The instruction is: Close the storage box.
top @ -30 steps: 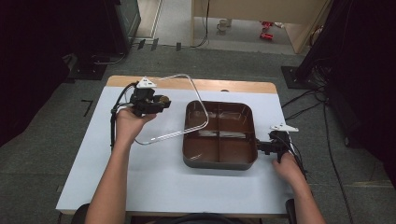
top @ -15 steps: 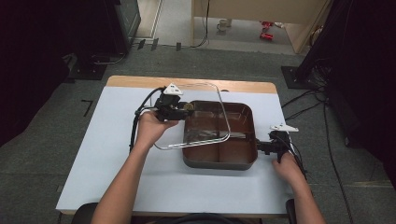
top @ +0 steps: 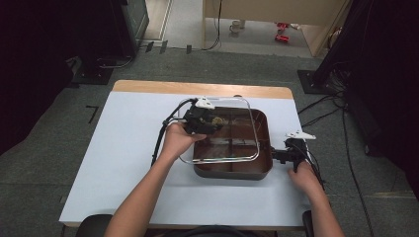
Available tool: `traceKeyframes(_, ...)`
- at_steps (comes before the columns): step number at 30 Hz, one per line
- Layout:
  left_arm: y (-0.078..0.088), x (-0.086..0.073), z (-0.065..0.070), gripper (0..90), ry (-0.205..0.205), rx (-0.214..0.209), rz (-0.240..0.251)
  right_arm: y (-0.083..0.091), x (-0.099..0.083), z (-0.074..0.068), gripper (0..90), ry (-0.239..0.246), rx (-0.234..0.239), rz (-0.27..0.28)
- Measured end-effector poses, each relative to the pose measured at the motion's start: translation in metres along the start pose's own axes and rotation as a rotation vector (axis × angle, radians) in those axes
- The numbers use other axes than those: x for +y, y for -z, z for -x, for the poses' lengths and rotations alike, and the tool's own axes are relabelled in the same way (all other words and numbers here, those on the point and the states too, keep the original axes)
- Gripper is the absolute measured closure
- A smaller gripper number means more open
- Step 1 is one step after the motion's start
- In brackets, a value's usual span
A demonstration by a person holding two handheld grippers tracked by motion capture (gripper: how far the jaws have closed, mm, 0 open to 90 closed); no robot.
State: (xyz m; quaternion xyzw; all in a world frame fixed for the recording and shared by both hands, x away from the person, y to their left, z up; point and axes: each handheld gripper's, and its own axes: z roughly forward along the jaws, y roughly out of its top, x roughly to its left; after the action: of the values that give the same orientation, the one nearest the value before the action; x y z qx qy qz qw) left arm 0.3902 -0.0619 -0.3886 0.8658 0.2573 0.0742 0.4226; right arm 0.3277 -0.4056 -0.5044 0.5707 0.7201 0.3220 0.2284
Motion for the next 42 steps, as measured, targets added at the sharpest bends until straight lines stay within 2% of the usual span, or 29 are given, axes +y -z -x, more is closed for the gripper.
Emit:
traceKeyframes(5, -0.016, 0.001, 0.011, 59.4, -0.052, -0.010, -0.027, 0.000, 0.000, 0.000, 11.7, 0.000, 0.000, 0.000)
traceKeyframes(7, -0.024, 0.001, 0.013, 59.4, -0.040, -0.035, -0.036, 0.000, 0.000, 0.000, 11.7, 0.000, 0.000, 0.001)
traceKeyframes(13, -0.038, 0.002, 0.018, 59.4, -0.021, -0.045, -0.053, 0.000, 0.000, 0.000, 11.7, 0.001, 0.000, 0.001)
traceKeyframes(17, -0.047, 0.002, 0.022, 59.3, -0.010, -0.066, -0.058, 0.000, 0.000, 0.000, 11.7, 0.000, 0.000, -0.001)
traceKeyframes(21, -0.055, 0.003, 0.026, 59.4, -0.017, -0.044, -0.066, 0.000, 0.000, 0.000, 11.7, 0.002, -0.001, -0.001)
traceKeyframes(24, -0.057, 0.003, 0.029, 59.4, -0.014, -0.067, -0.065, 0.000, 0.000, 0.000, 11.7, 0.003, 0.000, -0.001)
traceKeyframes(25, -0.059, 0.003, 0.030, 59.3, -0.016, -0.091, -0.071, 0.000, 0.000, 0.000, 11.8, 0.001, 0.000, -0.002)
traceKeyframes(28, -0.059, 0.003, 0.031, 59.3, -0.015, -0.099, -0.068, 0.000, 0.000, 0.000, 11.7, -0.001, 0.000, -0.001)
traceKeyframes(32, -0.060, 0.004, 0.027, 59.3, -0.017, -0.087, -0.067, 0.000, 0.000, 0.000, 11.8, -0.001, 0.000, -0.001)
traceKeyframes(34, -0.061, 0.004, 0.024, 59.2, -0.026, -0.092, -0.086, 0.000, 0.000, 0.000, 11.7, 0.003, -0.001, 0.000)
traceKeyframes(37, -0.060, 0.004, 0.025, 59.2, -0.040, -0.087, -0.089, 0.000, 0.000, 0.000, 11.7, 0.004, -0.001, 0.001)
traceKeyframes(42, -0.060, 0.004, 0.025, 58.9, -0.034, -0.087, -0.088, 0.000, 0.000, 0.000, 11.7, 0.004, -0.001, 0.000)
